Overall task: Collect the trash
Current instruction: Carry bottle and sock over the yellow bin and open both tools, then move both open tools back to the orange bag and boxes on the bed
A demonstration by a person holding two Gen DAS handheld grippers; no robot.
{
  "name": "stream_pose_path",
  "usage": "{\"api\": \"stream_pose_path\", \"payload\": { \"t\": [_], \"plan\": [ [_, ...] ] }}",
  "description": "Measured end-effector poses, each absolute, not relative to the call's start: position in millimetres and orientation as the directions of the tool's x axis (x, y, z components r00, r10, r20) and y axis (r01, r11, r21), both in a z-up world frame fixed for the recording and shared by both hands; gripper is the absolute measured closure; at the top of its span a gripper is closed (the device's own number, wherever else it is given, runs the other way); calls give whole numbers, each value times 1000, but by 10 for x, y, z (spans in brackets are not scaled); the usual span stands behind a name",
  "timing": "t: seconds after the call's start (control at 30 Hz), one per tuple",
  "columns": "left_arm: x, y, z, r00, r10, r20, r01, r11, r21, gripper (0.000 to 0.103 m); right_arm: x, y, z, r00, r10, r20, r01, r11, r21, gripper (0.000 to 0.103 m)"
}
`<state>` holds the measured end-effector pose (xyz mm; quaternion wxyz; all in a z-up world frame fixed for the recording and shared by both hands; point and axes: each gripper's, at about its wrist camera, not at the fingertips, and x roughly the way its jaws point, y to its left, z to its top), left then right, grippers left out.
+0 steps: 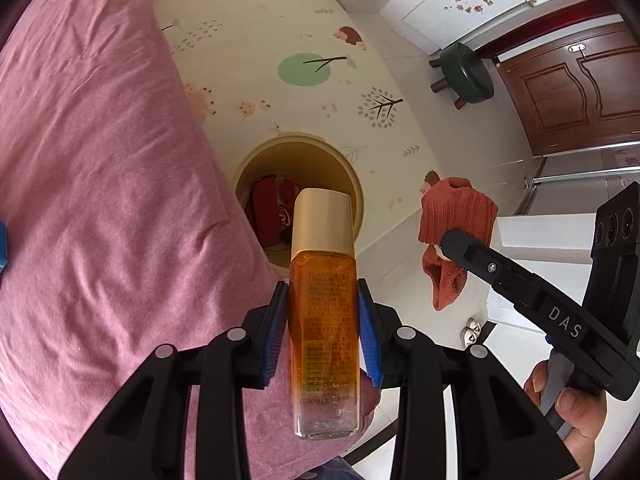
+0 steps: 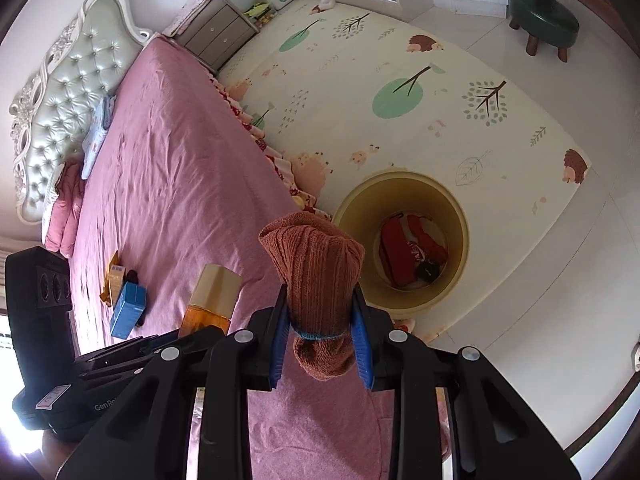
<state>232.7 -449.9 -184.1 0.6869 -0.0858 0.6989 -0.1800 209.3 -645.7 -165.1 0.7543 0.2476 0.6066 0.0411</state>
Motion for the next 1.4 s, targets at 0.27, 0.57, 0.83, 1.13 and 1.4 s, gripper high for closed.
{"api": "stream_pose_path", "payload": {
  "t": [0.27, 0.57, 0.83, 1.13, 1.4],
  "plan": [
    [2596, -4885, -1913, -56, -379, -924, 214, 899, -381, 69, 2215, -6736, -1701, 276, 345, -897, 283, 863, 419, 69],
    [2727, -4812, -1879, -28, -353, -935, 210, 913, -351, 21, 2301, -6824, -1634, 298, 314, -901, 313, 860, 403, 53],
    [2641, -4458, -1761, -7, -352, -936, 169, 922, -348, 21, 2339, -6450, -1498, 282, 351, -893, 244, 874, 421, 53],
    [2402, -3589, -1578, 65, -323, -944, 48, 946, -320, 21, 2369, -5620, -1248, 250, 407, -879, 90, 894, 439, 53],
    [2036, -2622, -1459, 121, -296, -947, -93, 947, -308, 21, 2261, -4665, -1115, 186, 462, -867, -56, 886, 460, 53]
  ]
}}
